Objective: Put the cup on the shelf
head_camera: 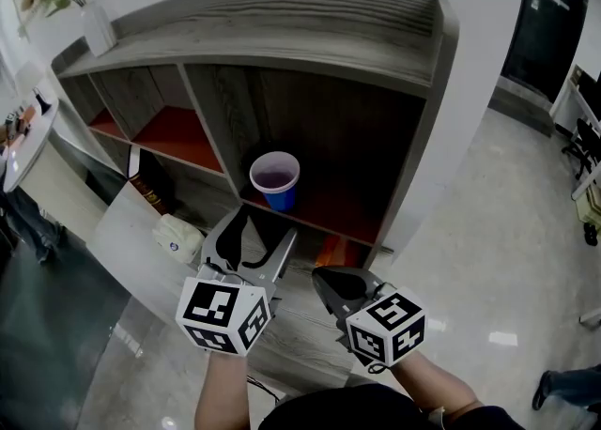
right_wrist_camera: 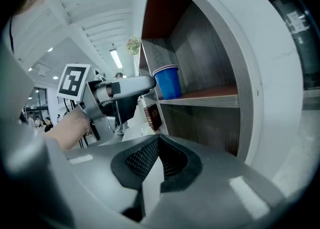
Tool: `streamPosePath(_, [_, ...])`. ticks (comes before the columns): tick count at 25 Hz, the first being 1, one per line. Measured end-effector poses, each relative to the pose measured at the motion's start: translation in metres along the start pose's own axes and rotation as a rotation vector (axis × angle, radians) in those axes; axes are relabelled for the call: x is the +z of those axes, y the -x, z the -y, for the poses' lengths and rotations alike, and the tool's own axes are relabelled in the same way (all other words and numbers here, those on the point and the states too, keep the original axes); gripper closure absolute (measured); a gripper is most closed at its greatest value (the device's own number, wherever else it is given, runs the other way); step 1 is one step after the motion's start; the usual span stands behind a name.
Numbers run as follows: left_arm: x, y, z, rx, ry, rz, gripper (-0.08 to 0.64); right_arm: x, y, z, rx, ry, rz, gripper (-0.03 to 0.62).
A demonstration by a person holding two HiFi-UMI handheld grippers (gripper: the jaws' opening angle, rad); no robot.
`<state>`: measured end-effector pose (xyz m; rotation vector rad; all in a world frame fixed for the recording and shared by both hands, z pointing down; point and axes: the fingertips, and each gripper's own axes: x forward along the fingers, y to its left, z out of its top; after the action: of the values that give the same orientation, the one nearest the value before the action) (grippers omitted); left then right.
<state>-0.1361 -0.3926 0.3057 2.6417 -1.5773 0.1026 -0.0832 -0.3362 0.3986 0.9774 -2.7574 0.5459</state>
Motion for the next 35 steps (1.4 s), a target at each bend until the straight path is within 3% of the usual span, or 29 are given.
streamPosePath(6, [-0.02, 0.015, 0.016, -0.033, 0.008, -0.023, 0.32, 0.001, 0.001, 0.0, -0.009, 0.004, 0.005, 0.592])
streamPosePath(15, [-0.064, 0.035, 0.041, -0.103, 0.085, -0.091, 0.417, -0.007, 0.004, 0.0, -0.011, 0.003, -0.008, 0.592])
streamPosePath(25, [-0.088, 0.063, 0.047, -0.097, 0.092, -0.132, 0.543, -0.012, 0.009, -0.005, -0.004, 0.007, -0.012, 0.592])
streamPosePath(35, [-0.108, 0.082, 0.053, -0.101, 0.099, -0.175, 0.565, -0.025, 0.018, -0.01, 0.002, 0.011, -0.033, 0.592])
